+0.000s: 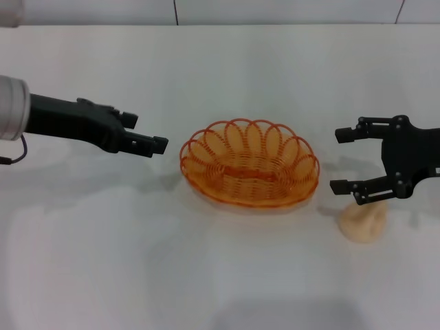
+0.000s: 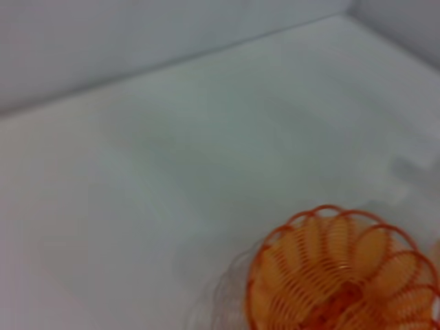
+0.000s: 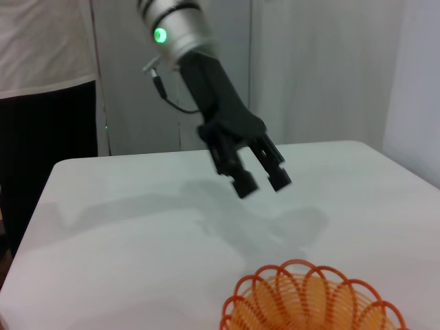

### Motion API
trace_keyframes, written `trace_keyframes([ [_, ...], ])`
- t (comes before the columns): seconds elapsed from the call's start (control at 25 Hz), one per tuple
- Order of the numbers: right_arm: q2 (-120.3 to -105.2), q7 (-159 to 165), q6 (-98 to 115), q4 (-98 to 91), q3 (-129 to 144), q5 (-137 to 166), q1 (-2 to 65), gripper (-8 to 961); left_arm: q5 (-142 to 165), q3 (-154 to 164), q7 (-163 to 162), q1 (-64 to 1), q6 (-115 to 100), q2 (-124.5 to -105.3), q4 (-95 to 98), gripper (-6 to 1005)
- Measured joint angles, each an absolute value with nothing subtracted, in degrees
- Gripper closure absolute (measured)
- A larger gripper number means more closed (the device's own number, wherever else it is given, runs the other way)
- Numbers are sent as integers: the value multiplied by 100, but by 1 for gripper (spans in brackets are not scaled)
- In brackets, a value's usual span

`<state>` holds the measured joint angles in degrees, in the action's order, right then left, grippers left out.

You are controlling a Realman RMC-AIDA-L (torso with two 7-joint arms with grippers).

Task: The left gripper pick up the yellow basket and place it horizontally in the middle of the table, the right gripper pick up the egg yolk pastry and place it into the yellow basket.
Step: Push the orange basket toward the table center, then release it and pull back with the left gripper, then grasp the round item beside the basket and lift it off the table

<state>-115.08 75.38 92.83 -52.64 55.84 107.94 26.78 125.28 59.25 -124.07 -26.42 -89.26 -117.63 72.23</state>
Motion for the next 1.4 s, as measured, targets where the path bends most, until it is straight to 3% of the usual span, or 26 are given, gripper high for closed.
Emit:
trace_keyframes([
  [0.48,-11428,8209,9333,-5377,5584,11267,2645,96,11507,5175,-8651,-2177,-10200,-11705,6350,125],
  [0.88,-11462,9202,9341,-6056,5628,12133,2662,97,11568,4587,-7564,-2259,-10623,-11325,4989,127],
  [1.4,-11479,9641,9589,-6078,5950,12867,2916,99,11647,4647,-7812,-2328,-10643,-11353,4963,127],
])
